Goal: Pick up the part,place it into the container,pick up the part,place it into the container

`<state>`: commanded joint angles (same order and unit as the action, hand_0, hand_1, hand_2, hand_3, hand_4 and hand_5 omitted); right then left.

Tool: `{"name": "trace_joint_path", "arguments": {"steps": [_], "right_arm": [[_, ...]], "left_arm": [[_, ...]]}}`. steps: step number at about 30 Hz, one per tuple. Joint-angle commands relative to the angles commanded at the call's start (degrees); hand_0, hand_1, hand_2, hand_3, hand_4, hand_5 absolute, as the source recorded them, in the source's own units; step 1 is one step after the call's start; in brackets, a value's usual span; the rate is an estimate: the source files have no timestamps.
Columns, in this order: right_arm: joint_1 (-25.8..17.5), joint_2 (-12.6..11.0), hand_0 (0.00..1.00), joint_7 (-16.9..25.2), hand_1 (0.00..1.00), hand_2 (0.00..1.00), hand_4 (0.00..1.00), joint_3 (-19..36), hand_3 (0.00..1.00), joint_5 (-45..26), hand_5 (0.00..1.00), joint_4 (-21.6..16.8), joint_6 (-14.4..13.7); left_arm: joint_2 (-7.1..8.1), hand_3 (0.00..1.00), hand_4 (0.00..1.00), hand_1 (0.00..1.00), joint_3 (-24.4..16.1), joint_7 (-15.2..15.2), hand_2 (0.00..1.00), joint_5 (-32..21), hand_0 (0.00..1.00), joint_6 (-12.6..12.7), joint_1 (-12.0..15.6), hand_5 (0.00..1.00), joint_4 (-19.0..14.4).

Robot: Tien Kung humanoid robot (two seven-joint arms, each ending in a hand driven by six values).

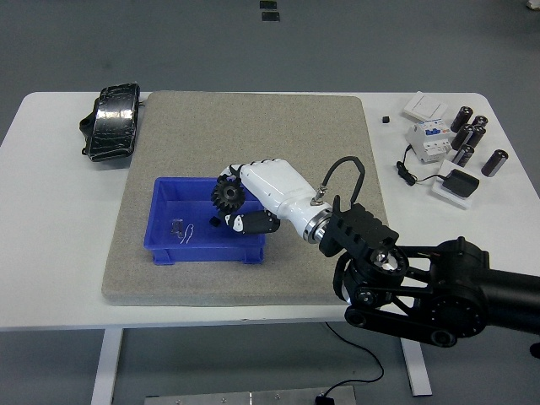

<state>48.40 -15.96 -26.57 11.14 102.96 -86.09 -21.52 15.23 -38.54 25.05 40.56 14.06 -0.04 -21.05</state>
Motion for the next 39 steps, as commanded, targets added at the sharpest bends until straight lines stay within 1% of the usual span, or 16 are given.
{"name": "trace_joint_path", "arguments": {"steps": [5, 8, 9, 14, 15, 20, 21, 29, 32, 33, 35, 38, 39], "right_arm": [[0.30, 0.75, 0.621, -0.32, 0.704, 0.748, 0.594, -0.74, 0.685, 0.18, 0.346, 0.61, 0.18], [0.41, 1.04, 0.621, -0.66, 0.704, 0.748, 0.594, -0.85, 0.685, 0.19, 0.346, 1.14, 0.98], [0.44, 1.13, 0.654, -0.79, 0.760, 0.816, 0.653, -0.87, 0.745, 0.15, 0.341, 1.37, 1.47], [0.45, 1.70, 0.654, -0.93, 0.760, 0.816, 0.653, -1.17, 0.745, -0.26, 0.341, 2.96, 2.55], [0.42, 1.80, 0.709, -0.91, 0.811, 0.883, 0.819, -1.25, 0.866, -0.31, 0.420, 3.26, 2.64], [0.20, 2.23, 0.709, -0.36, 0.811, 0.883, 0.819, -1.34, 0.866, -1.12, 0.420, 4.31, 2.71], [0.08, 2.37, 0.721, -0.12, 0.834, 0.916, 0.855, -1.19, 0.897, -1.48, 0.421, 4.53, 2.61], [-0.81, 2.68, 0.721, 1.09, 0.837, 0.913, 0.863, -0.35, 0.902, -3.61, 0.424, 4.97, 1.86], [-1.52, 1.96, 0.721, 1.87, 0.837, 0.913, 0.863, 1.83, 0.902, -5.58, 0.424, 4.03, 0.94], [-1.75, 1.69, 0.695, 2.07, 0.816, 0.891, 0.869, 2.67, 0.878, -6.12, 0.433, 3.72, 0.57], [-2.24, 0.91, 0.695, 2.44, 0.816, 0.891, 0.869, 4.86, 0.878, -7.08, 0.433, 3.16, -0.68], [-2.60, -0.47, 0.695, 2.55, 0.816, 0.891, 0.869, 8.16, 0.878, -7.10, 0.433, 3.92, -2.48], [-2.62, -0.92, 0.636, 2.26, 0.736, 0.809, 0.823, 8.83, 0.815, -6.76, 0.421, 4.71, -2.71]], "left_arm": [[0.01, 0.555, 0.529, 0.668, -0.03, -0.01, 0.606, 0.06, 0.681, -0.16, -0.17, 0.509, 0.05], [0.04, 0.555, 0.529, 0.668, -0.11, 0.05, 0.606, 0.18, 0.681, -0.22, -0.19, 0.509, 0.04], [0.07, 0.553, 0.525, 0.669, -0.15, 0.07, 0.605, 0.22, 0.680, -0.22, -0.19, 0.508, 0.03], [0.13, 0.553, 0.525, 0.669, -0.31, 0.17, 0.605, 0.47, 0.680, -0.33, -0.25, 0.508, 0.01], [0.12, 0.550, 0.519, 0.668, -0.29, 0.15, 0.604, 0.45, 0.680, -0.36, -0.26, 0.507, 0.03], [0.03, 0.550, 0.519, 0.668, -0.26, 0.21, 0.604, 0.50, 0.680, -0.51, -0.25, 0.507, 0.05], [0.02, 0.541, 0.503, 0.668, -0.30, 0.25, 0.602, 0.57, 0.680, -0.51, -0.23, 0.504, 0.04], [-0.05, 0.541, 0.491, 0.668, -0.48, 0.32, 0.600, 0.70, 0.680, -0.34, -0.21, 0.497, 0.00], [-0.07, 0.541, 0.491, 0.668, -0.52, 0.35, 0.600, 0.69, 0.680, -0.26, -0.14, 0.497, -0.04], [-0.08, 0.540, 0.490, 0.666, -0.51, 0.33, 0.601, 0.64, 0.680, -0.23, -0.11, 0.500, -0.04], [-0.14, 0.540, 0.490, 0.666, -0.43, 0.28, 0.601, 0.52, 0.680, -0.23, -0.05, 0.500, -0.03], [-0.22, 0.540, 0.490, 0.666, -0.35, 0.18, 0.601, 0.36, 0.680, -0.22, -0.02, 0.500, 0.02], [-0.23, 0.541, 0.485, 0.667, -0.34, 0.15, 0.601, 0.32, 0.680, -0.21, -0.03, 0.498, 0.03]]}}
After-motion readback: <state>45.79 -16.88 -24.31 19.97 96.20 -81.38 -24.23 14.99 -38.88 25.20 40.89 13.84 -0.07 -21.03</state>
